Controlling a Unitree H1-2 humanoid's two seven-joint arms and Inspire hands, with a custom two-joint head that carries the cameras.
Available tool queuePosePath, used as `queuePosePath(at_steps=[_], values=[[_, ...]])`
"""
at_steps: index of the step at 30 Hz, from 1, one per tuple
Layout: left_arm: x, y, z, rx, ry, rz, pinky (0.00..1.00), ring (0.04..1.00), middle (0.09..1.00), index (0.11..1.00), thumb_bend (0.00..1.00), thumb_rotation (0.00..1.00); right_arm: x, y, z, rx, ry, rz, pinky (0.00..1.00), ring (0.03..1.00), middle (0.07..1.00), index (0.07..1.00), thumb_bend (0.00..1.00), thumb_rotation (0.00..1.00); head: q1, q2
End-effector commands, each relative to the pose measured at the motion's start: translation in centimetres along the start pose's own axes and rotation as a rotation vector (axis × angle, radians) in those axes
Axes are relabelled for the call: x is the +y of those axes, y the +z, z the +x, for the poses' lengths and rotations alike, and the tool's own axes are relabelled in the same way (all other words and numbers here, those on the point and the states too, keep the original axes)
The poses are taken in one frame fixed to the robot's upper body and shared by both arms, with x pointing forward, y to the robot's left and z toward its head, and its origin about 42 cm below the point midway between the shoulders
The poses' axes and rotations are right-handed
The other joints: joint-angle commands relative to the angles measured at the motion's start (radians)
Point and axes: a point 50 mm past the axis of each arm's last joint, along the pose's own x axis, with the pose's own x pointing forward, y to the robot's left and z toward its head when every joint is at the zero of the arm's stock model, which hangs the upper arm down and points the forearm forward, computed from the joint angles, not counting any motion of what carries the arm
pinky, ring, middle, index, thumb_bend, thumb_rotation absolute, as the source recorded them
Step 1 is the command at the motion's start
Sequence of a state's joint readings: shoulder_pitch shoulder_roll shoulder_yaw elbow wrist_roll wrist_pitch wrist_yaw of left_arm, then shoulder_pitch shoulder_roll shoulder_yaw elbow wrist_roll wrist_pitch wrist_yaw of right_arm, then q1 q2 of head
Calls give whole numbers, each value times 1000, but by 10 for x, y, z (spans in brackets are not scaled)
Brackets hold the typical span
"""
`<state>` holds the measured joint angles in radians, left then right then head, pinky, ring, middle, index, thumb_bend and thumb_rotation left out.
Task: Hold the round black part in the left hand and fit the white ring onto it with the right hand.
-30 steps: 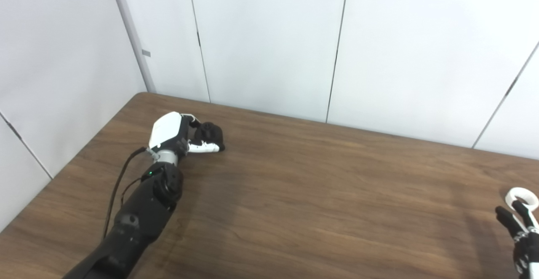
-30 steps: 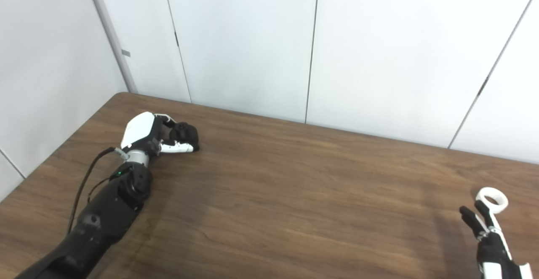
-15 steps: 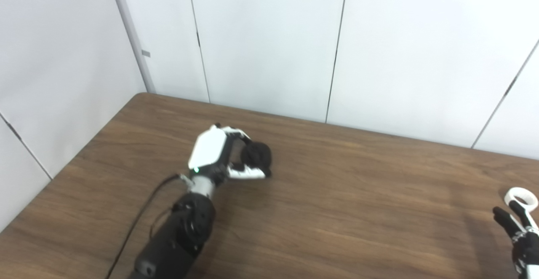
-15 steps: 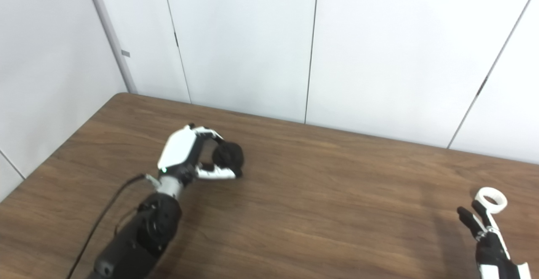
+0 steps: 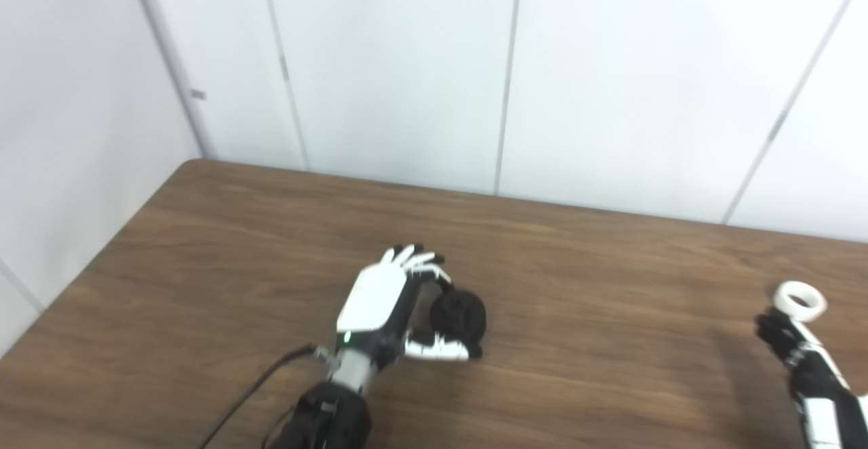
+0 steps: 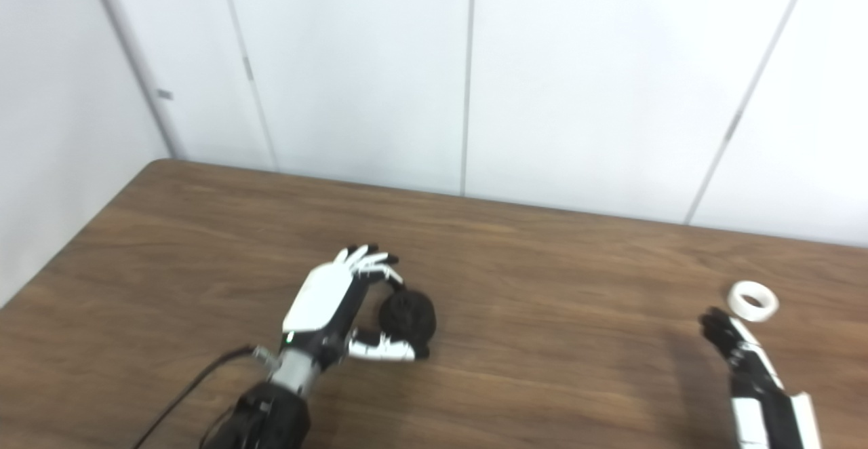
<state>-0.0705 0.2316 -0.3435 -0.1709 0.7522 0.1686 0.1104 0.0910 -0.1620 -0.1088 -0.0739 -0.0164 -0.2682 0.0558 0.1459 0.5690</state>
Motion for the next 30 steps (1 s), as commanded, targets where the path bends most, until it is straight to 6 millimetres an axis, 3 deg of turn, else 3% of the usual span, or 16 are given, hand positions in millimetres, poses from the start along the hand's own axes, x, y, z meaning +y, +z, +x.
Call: queuePosePath(at_steps=[1, 14, 30], values=[[3, 14, -4, -85, 27, -2, 1000, 939, 841, 482, 524, 58, 30, -21, -28, 116, -5, 74, 920, 872, 858, 848, 534, 979, -22, 9], [-38, 18, -56, -130, -198, -30, 1000, 961, 851, 483, 524, 57, 58, 7, -25, 112, -15, 42, 924, 874, 856, 855, 475, 1000, -182, 85], [-46, 12, -69, -132, -224, -6, 1000, 954, 842, 484, 525, 54, 62, 22, -25, 108, -13, 49, 949, 887, 858, 863, 474, 1000, -216, 135]])
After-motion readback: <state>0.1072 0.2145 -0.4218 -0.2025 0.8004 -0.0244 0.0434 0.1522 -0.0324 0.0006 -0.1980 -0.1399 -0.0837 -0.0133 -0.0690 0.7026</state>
